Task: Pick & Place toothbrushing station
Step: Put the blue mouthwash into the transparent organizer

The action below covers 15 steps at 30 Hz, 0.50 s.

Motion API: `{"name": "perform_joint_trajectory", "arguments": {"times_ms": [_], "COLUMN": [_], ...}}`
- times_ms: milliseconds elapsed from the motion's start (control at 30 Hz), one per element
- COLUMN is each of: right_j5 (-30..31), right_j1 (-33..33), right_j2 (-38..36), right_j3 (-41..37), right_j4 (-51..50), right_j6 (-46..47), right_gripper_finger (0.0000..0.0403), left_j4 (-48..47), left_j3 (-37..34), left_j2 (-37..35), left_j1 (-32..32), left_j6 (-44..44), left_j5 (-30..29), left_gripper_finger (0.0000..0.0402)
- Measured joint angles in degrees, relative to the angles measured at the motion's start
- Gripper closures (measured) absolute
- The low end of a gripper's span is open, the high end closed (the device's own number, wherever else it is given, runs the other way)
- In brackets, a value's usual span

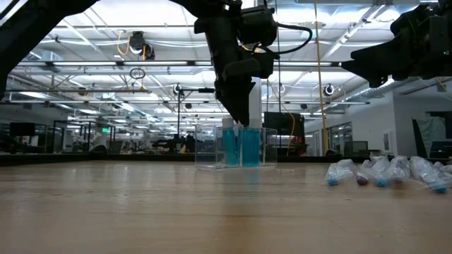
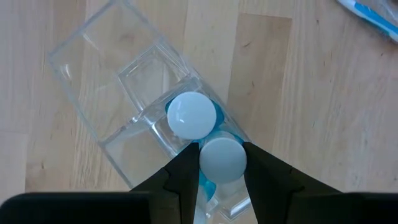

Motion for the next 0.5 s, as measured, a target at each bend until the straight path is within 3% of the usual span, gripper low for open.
{"name": "perform_joint_trajectory", "arguments": {"times_ms": [500], "right_j5": [0.0], "right_j1": [0.0], "right_j2": [0.0], "right_j3": [0.0], "right_j4": [0.0], "right_j6": [0.0], "right_gripper_finger": [0.019], "left_j4": [-1.1], "left_j3": [0.0], "left_j2": [0.0], "left_j1": [0.0], "left_j6": [-3.1], "left_j5": [-0.1], "left_gripper_finger": [0.0281]}}
